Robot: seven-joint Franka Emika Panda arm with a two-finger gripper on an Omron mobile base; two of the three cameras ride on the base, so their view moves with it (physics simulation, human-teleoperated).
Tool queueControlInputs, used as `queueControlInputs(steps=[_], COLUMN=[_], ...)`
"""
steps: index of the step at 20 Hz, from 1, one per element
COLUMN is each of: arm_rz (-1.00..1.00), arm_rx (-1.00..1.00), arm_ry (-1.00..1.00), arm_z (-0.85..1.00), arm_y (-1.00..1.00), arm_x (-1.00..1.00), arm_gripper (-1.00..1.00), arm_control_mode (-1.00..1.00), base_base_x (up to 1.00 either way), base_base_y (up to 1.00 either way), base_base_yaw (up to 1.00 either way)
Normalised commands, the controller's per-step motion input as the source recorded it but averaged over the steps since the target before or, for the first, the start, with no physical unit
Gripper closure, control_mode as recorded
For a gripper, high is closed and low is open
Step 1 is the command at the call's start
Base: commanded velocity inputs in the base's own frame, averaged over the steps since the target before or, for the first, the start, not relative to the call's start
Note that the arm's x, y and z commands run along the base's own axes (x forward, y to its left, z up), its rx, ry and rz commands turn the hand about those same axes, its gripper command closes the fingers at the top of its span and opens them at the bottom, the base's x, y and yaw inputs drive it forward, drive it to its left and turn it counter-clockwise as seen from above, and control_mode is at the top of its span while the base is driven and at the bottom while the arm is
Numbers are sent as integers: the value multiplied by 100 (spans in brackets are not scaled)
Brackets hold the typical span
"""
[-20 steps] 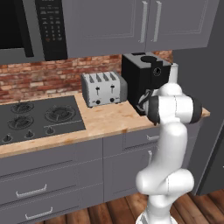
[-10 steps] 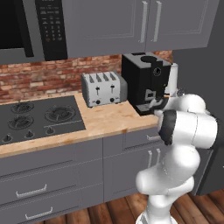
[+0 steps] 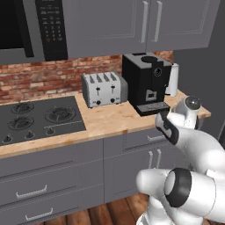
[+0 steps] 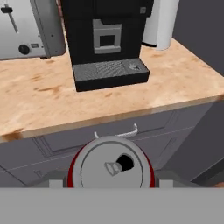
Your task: Four empty soda cans are scattered around the kitchen. Gather all the cans and cluster them next to the stove for recycling.
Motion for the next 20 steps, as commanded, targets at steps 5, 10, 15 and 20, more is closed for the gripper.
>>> queueControlInputs(steps=[5,10,15,20], arm_rz=[0,0,2,3], arm_rx=[0,0,0,1], arm_ry=[0,1,-1,-1], arm_z=[88,77,11,0], arm_y=[64,61,40,6], arm_x=[-57,-30,-24,-9], arm_gripper=[100,100,100,100], arm_control_mode=[-100,-100,-100,100], base_base_x=[0,0,0,-24], base_base_y=[0,0,0,1], base_base_yaw=[0,0,0,5])
